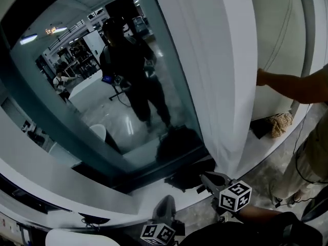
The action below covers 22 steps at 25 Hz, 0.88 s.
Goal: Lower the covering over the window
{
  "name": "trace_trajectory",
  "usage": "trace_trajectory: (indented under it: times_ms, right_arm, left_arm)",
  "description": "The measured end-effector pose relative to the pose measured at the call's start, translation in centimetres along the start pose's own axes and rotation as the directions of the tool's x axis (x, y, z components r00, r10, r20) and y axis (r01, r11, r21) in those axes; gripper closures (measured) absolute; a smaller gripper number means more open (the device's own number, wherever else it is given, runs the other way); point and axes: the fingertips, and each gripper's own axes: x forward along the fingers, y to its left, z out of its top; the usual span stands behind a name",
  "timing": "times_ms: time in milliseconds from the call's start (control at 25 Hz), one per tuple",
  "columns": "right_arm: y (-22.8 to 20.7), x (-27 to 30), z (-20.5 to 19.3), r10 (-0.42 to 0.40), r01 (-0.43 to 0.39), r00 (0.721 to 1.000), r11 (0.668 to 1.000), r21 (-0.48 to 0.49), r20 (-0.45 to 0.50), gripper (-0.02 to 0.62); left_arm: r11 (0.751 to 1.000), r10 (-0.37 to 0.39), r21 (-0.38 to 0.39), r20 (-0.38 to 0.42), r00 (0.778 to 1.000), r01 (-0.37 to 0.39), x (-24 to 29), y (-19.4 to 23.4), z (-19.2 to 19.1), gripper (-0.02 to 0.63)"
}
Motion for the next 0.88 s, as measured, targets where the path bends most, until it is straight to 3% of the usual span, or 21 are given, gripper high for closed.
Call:
trace_trajectory:
  times_ms: [120, 240, 400, 560, 880]
  right_arm:
    - [-6.1, -5.4, 2.2, 0.024, -0.024, 0.999, 1.000, -0.009, -0.035, 0.584]
    - [-10.9, -13.7, 1.6, 0.011, -0.012, 0.999, 0.999, -0.033, -0.034, 0.584]
    - [-13.9, -16.0, 2.8, -0.027, 0.022, 0.999, 0.994, -0.105, -0.045, 0.584]
    - [-18.2, -19.5, 5.1, -0.121, 0.116, 0.993, 0.977, -0.181, -0.012, 0.584]
    - [-19.5, -21.1, 5.5, -0.316, 0.323, 0.946, 0.919, -0.224, 0.069, 0.587]
  left_arm:
    - [0.993, -0.075, 0.101, 0.066, 0.995, 0.068, 7.0, -8.0, -1.4, 0.598]
    - [0.969, -0.195, 0.171, 0.069, 0.978, 0.181, 11.3, -17.2, -3.7, 0.531]
    - [0.948, -0.286, 0.177, 0.108, 0.952, 0.265, 19.4, -20.1, -1.1, 0.503]
    - [0.923, -0.371, 0.164, 0.129, 0.920, 0.349, 27.2, -25.6, 0.2, 0.491]
    - [0.868, -0.494, 0.148, 0.144, 0.858, 0.475, 34.9, -27.9, 2.1, 0.443]
